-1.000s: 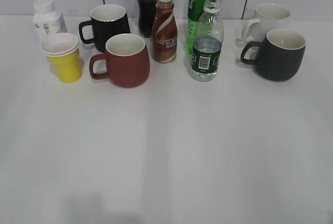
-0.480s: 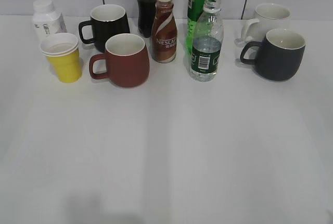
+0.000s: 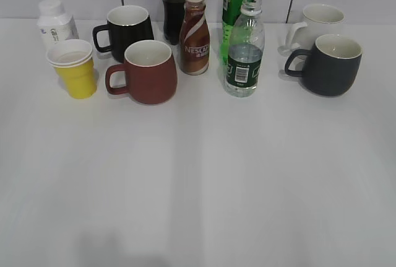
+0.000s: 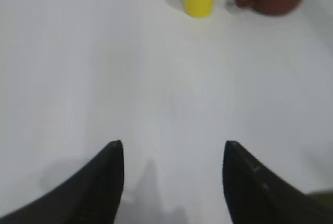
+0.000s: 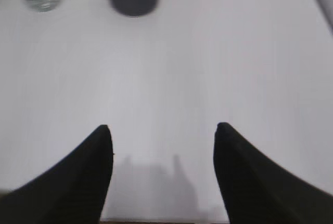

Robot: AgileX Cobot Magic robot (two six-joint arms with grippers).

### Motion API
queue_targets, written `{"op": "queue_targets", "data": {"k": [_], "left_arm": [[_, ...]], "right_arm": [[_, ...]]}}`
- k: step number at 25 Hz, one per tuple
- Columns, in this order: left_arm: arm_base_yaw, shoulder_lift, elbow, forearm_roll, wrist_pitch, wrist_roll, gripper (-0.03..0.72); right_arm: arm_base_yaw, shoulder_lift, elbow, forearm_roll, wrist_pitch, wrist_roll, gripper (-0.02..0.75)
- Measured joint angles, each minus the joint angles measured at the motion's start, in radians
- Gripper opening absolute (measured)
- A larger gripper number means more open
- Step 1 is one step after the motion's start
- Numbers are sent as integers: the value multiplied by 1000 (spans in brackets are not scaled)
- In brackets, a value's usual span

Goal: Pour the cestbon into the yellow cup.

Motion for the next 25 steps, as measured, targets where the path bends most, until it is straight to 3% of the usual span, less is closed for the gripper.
{"op": "queue_targets", "data": {"k": [5,25], "left_arm": [[79,-101,0,0,-2,0,426],[82,-113,0,-1,-2,0,311]], "right_arm": [[-81,0,0,0,-1,0,459],[-82,0,0,1,-2,0,459]]}}
